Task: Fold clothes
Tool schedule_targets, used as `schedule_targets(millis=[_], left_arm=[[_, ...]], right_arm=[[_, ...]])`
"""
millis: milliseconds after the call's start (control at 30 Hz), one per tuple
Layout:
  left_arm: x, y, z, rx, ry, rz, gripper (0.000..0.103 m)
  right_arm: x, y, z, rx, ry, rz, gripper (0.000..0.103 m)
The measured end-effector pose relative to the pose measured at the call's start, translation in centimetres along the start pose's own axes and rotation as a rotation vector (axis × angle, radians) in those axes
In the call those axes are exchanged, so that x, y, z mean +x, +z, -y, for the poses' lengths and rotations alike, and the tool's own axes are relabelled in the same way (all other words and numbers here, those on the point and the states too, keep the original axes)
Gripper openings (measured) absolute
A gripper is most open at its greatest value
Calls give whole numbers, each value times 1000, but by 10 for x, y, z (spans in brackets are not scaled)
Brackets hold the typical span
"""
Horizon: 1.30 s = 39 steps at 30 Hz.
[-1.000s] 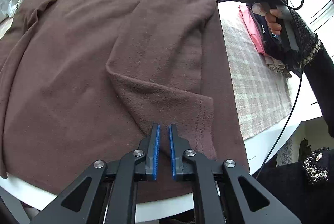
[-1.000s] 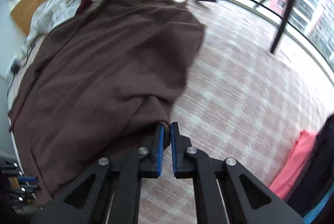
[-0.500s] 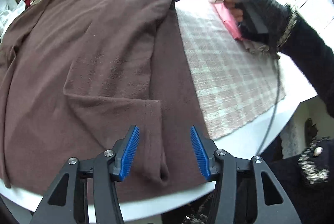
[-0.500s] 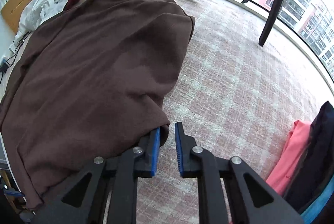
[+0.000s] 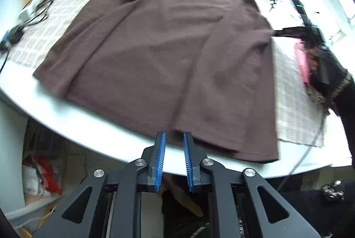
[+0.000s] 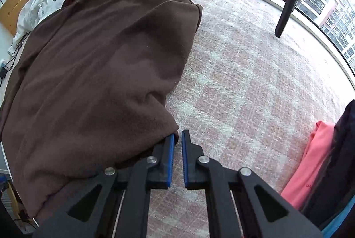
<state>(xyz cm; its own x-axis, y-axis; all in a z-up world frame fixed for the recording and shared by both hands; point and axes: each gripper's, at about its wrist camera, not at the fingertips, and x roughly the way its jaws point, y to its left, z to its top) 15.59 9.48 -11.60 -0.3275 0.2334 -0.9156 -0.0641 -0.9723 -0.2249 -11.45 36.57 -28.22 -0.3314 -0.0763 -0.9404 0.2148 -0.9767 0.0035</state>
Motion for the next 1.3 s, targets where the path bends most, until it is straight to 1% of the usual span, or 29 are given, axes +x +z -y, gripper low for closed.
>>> schedule_targets(millis=[33, 67, 100, 133, 200, 267, 300, 333, 367, 433, 533, 567, 633, 700, 733, 800, 867, 933, 967, 1000, 1033, 1067, 1100, 1133, 1200, 1233, 1267, 1300], left_arm=[[0, 2, 16, 57, -26, 15, 39], [1, 4, 33, 115, -51, 29, 46], [5, 3, 48, 196, -51, 36, 52], [10, 3, 64, 277, -49, 43, 52], [30, 2, 84, 422, 3, 12, 52], [51, -1, 87, 491, 55, -51, 48], [59, -2, 84, 500, 64, -79, 36], [58, -2, 80, 499, 52, -57, 34], [54, 1, 76, 483, 27, -55, 28], [49, 9, 64, 422, -21, -74, 3], [36, 16, 53, 360, -92, -79, 2], [27, 16, 54, 359, -109, -66, 2], [10, 16, 61, 371, -144, -38, 2], [-2, 16, 78, 431, -158, 1, 2], [-4, 15, 87, 460, -167, 5, 2], [3, 10, 100, 497, -193, 4, 2], [39, 4, 123, 541, -160, -62, 2], [61, -8, 130, 599, -106, -111, 8], [58, -10, 130, 604, -109, -98, 9], [51, -10, 128, 594, -138, -107, 15], [44, -9, 125, 584, -165, -114, 23], [34, -8, 120, 573, -176, -101, 27], [25, -7, 115, 567, -166, -81, 28], [17, -4, 110, 558, -145, -63, 27], [11, 6, 99, 518, -114, -25, 27], [15, 11, 93, 496, -101, -8, 27], [21, 16, 89, 471, -88, 3, 27], [30, 22, 87, 451, -80, 2, 27]], right_arm=[[0, 1, 1, 4, 4, 1, 7], [0, 1, 2, 9, 10, 2, 7], [0, 2, 3, 15, 16, 3, 7], [0, 2, 4, 20, 21, 3, 7], [0, 3, 6, 29, 30, 3, 7], [-1, 4, 8, 34, 34, 5, 7], [-3, 4, 8, 31, 33, 12, 7], [-6, 4, 8, 20, 30, 26, 8], [-11, 2, 7, 5, 22, 45, 11], [-19, 1, 2, -33, -6, 93, 15], [-21, 3, -6, -80, -24, 131, 15], [-21, 3, -7, -84, -22, 130, 12], [-17, 3, 0, -48, 20, 97, 4], [-20, -1, 17, 36, 88, 92, 4], [-22, -3, 27, 91, 136, 95, 4], [-20, -6, 52, 238, 253, 90, 4], [-8, -15, 70, 377, 347, 63, 4], [11, -20, 73, 454, 369, 11, 4], [18, -22, 74, 483, 375, -10, 2], [16, -24, 70, 471, 347, -16, 2], [8, -25, 65, 433, 293, -13, 3], [0, -26, 59, 396, 238, -10, 10], [-8, -27, 54, 358, 184, -7, 14], [-16, -29, 49, 320, 130, -4, 16], [-32, -31, 38, 244, 21, 1, 16], [-45, -34, 34, 219, -27, 34, 16], [-61, -36, 29, 207, -43, 93, 16], [-68, -35, 22, 191, -13, 132, 16]])
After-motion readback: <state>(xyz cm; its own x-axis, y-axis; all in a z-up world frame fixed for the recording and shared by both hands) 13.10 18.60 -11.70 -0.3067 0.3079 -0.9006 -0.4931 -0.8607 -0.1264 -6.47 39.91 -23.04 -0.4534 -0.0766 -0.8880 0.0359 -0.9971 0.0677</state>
